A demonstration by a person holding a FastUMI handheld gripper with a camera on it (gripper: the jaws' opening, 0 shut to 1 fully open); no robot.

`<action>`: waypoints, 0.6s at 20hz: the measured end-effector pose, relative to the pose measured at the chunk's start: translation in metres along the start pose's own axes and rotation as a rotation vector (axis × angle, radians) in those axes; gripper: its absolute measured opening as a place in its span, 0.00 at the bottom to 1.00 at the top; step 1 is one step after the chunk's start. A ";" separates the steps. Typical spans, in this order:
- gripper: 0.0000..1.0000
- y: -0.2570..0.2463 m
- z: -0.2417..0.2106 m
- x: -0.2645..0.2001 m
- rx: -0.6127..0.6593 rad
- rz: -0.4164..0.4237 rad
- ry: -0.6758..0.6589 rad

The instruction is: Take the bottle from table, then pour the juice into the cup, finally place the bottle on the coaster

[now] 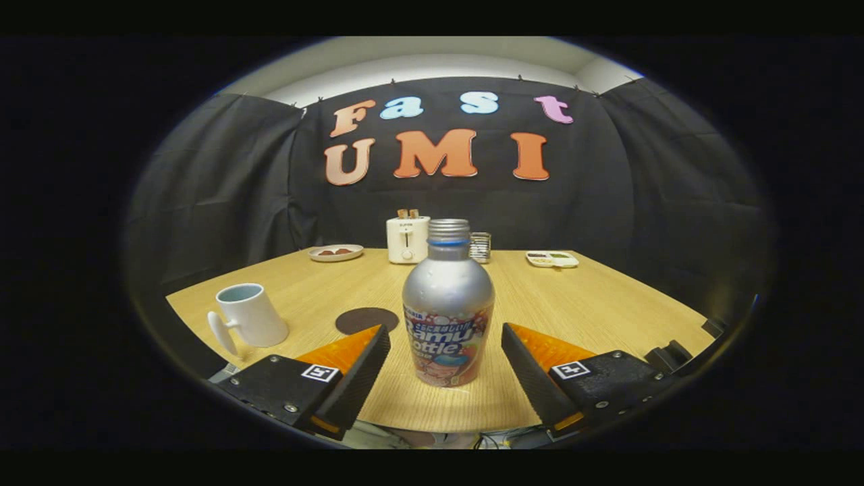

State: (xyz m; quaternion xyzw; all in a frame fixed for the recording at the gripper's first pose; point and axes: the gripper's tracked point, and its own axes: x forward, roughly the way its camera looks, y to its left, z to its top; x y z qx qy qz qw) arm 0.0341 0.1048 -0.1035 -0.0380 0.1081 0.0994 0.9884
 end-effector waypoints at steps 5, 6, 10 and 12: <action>0.98 0.000 -0.021 0.012 0.002 -0.011 0.059; 0.98 0.000 -0.024 0.014 0.003 -0.013 0.068; 0.94 -0.003 -0.035 0.018 0.000 -0.030 0.100; 0.89 -0.001 -0.039 0.021 0.005 -0.026 0.112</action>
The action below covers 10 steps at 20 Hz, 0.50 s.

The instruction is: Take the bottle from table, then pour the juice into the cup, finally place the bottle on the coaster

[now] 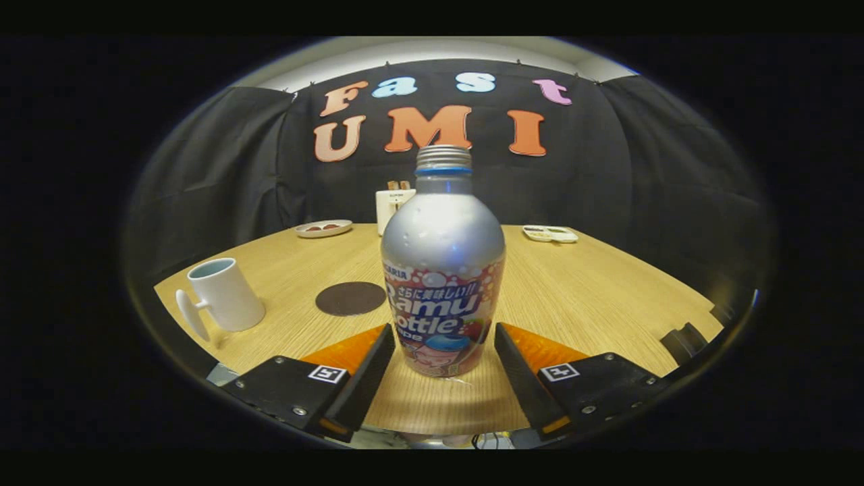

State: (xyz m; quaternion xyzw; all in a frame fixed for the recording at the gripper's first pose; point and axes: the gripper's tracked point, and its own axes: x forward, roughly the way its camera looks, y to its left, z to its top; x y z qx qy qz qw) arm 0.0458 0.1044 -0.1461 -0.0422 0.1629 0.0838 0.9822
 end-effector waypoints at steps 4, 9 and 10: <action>0.77 0.003 0.004 -0.002 -0.012 -0.020 -0.018; 0.76 0.028 0.024 -0.015 -0.108 -0.025 -0.089; 0.76 0.031 0.026 -0.017 -0.134 -0.030 -0.092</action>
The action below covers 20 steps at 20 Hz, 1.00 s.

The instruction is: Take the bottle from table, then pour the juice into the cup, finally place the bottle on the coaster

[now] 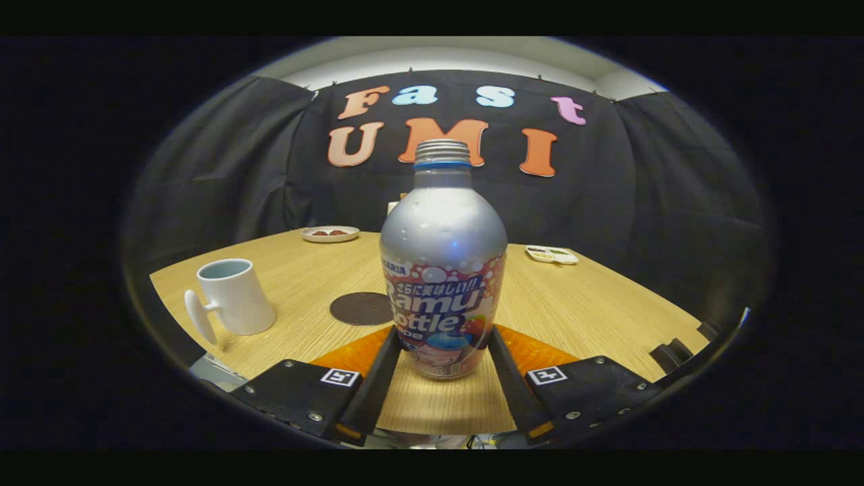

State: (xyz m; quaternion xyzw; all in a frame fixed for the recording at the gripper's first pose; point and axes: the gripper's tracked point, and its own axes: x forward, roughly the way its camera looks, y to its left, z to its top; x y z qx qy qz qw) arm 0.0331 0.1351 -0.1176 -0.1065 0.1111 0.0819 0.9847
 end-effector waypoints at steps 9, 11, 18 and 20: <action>0.75 0.006 0.038 0.000 -0.433 -0.163 -0.046; 0.75 0.007 0.046 0.002 -0.522 -0.193 -0.064; 0.75 0.025 0.068 0.006 -0.841 -0.249 -0.104; 0.75 0.031 0.071 0.005 -0.931 -0.249 -0.123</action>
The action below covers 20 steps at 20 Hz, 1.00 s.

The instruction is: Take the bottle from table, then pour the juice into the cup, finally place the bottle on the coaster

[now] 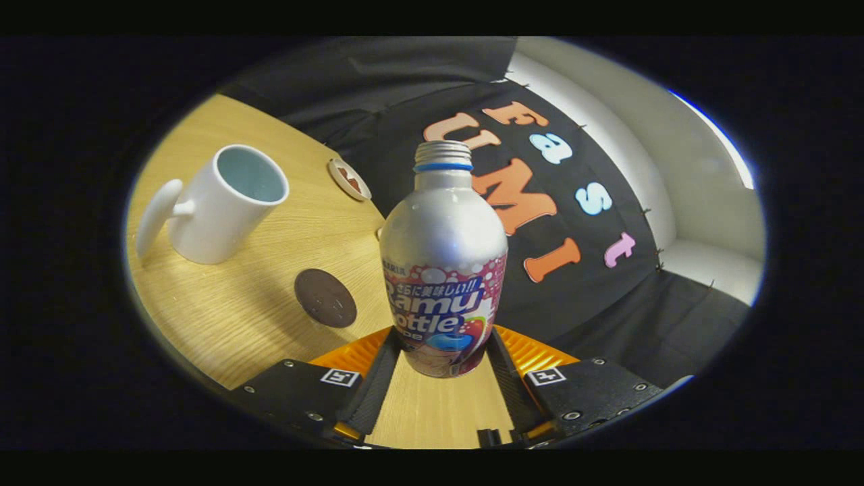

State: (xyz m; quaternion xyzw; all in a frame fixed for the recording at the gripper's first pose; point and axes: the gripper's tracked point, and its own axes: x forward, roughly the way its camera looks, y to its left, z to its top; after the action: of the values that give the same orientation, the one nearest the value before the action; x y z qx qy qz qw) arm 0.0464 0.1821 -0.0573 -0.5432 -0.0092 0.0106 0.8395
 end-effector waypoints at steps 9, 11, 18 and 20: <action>0.75 -0.009 0.031 0.008 -0.308 -0.067 -0.093; 0.75 -0.013 0.031 0.006 -0.349 -0.087 -0.100; 0.75 -0.015 0.041 0.009 -0.478 -0.105 -0.143; 0.75 -0.015 0.045 0.007 -0.503 -0.110 -0.159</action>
State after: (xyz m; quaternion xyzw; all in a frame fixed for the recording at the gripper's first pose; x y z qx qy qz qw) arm 0.0527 0.2170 -0.0249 -0.7310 -0.1070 0.0048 0.6740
